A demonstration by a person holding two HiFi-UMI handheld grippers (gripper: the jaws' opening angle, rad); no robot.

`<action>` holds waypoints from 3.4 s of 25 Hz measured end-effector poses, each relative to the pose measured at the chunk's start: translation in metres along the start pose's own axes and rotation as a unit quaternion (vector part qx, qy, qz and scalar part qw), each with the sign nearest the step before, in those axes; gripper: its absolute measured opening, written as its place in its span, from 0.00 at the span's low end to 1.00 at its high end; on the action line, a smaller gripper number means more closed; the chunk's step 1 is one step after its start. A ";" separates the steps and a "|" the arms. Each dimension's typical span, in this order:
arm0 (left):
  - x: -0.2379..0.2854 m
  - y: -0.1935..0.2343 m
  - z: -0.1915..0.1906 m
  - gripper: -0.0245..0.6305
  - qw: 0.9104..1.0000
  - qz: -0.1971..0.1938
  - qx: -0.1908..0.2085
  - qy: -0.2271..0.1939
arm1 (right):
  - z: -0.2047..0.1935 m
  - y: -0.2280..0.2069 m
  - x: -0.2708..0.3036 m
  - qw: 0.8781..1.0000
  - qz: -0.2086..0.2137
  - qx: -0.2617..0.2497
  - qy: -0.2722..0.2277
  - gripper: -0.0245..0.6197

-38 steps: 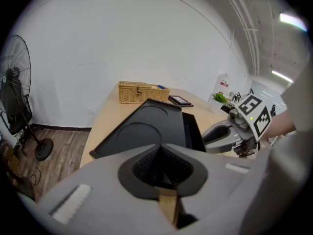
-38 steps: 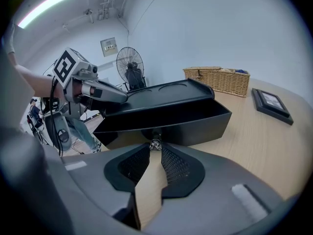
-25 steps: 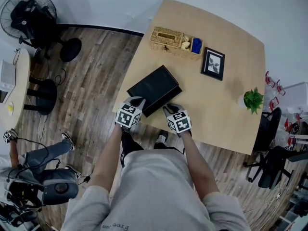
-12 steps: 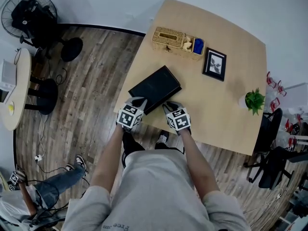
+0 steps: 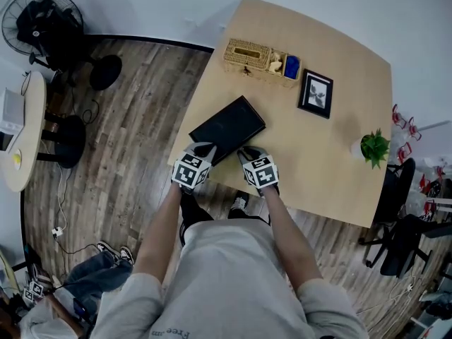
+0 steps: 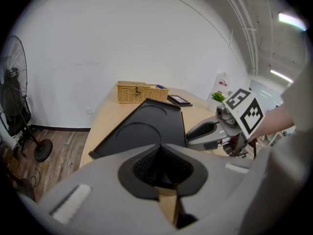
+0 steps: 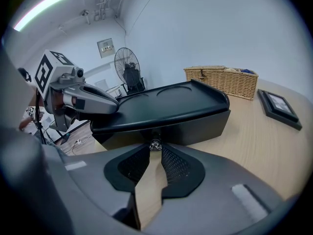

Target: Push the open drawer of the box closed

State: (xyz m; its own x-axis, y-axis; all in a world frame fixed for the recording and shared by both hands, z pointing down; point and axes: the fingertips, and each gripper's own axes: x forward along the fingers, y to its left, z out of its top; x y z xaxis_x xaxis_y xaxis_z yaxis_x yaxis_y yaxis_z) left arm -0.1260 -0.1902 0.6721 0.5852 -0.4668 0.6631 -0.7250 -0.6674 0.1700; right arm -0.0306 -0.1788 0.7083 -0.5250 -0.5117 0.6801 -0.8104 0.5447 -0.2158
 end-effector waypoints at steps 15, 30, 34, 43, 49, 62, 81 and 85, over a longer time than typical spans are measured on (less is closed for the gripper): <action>0.000 0.000 -0.001 0.12 1.000 0.003 -0.002 0.002 | 0.005 -0.001 0.008 1.000 -0.008 0.024 -0.004 0.16; 0.001 0.003 -0.001 0.12 1.000 0.028 0.006 -0.004 | 0.014 -0.008 -0.021 0.999 -0.002 0.032 -0.037 0.18; 0.000 0.005 0.000 0.12 0.999 0.036 -0.006 -0.009 | 0.018 -0.010 -0.039 0.998 -0.006 0.029 -0.056 0.18; -0.026 -0.010 -0.008 0.12 0.993 0.094 -0.047 -0.049 | 0.011 -0.017 -0.069 0.996 -0.019 0.041 -0.082 0.17; -0.055 -0.032 -0.026 0.12 0.983 0.133 -0.105 -0.070 | 0.015 -0.010 -0.083 0.994 -0.018 0.040 -0.100 0.17; -0.058 -0.046 -0.017 0.12 0.980 0.142 -0.107 -0.090 | 0.025 -0.010 -0.089 0.993 -0.014 0.028 -0.116 0.11; -0.058 -0.043 -0.018 0.12 0.977 0.150 -0.119 -0.089 | 0.025 -0.009 -0.081 0.993 0.004 0.030 -0.111 0.04; -0.060 -0.043 -0.019 0.12 0.977 0.151 -0.121 -0.091 | 0.023 -0.007 -0.081 0.994 0.004 0.026 -0.105 0.04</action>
State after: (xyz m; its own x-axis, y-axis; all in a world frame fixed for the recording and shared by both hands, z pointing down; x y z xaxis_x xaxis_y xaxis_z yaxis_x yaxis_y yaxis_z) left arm -0.1367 -0.1220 0.6387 0.3706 -0.7316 0.5721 -0.9262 -0.3367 0.1694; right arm 0.0115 -0.1559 0.6386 -0.5702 -0.6382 0.5172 -0.8153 0.5168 -0.2611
